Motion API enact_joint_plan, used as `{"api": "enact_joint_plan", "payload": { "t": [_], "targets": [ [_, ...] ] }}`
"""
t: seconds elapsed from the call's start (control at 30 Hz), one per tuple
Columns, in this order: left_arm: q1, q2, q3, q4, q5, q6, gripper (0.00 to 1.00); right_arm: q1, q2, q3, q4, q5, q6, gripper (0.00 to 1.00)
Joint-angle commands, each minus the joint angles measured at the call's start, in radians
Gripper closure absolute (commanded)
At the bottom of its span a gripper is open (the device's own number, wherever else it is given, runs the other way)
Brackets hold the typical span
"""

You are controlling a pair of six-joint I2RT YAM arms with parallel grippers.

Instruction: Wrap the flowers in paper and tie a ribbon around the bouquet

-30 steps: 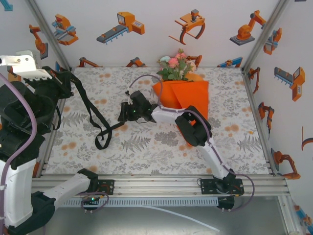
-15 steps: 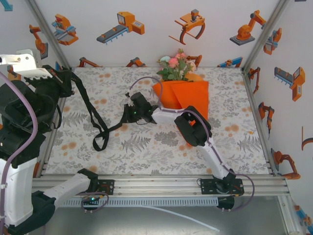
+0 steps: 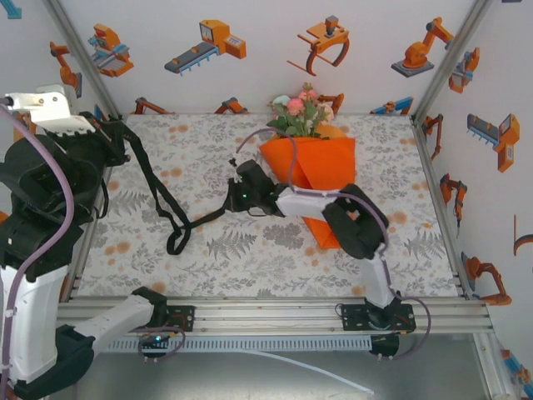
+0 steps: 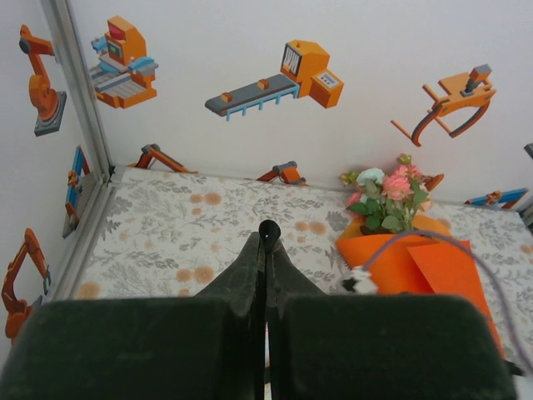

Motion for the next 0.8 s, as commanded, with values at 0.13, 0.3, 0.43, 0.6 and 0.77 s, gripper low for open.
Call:
{"api": "enact_joint_plan", "payload": {
  "t": [0.13, 0.3, 0.43, 0.6, 0.77],
  "targets": [
    [0.004, -0.023, -0.036, 0.018, -0.01, -0.003, 0.96, -0.041, -0.596, -0.312, -0.088, 0.46, -0.1, 1.0],
    [0.007, -0.021, -0.053, -0.014, 0.091, -0.05, 0.96, -0.163, -1.027, -0.389, -0.361, 0.726, -0.054, 1.0],
    [0.007, 0.006, -0.054, -0.091, 0.347, -0.071, 0.9, -0.342, -1.286, -0.351, -0.553, 0.867, -0.069, 1.0],
    [0.005, 0.009, -0.122, -0.168, 0.38, -0.085, 0.88, -0.515, -1.364, -0.207, -0.734, 1.054, -0.15, 1.0],
    [0.006, 0.026, -0.182, -0.262, 0.087, -0.001, 0.88, -0.592, -1.326, -0.129, -0.737, 1.204, -0.283, 1.0]
  ]
}}
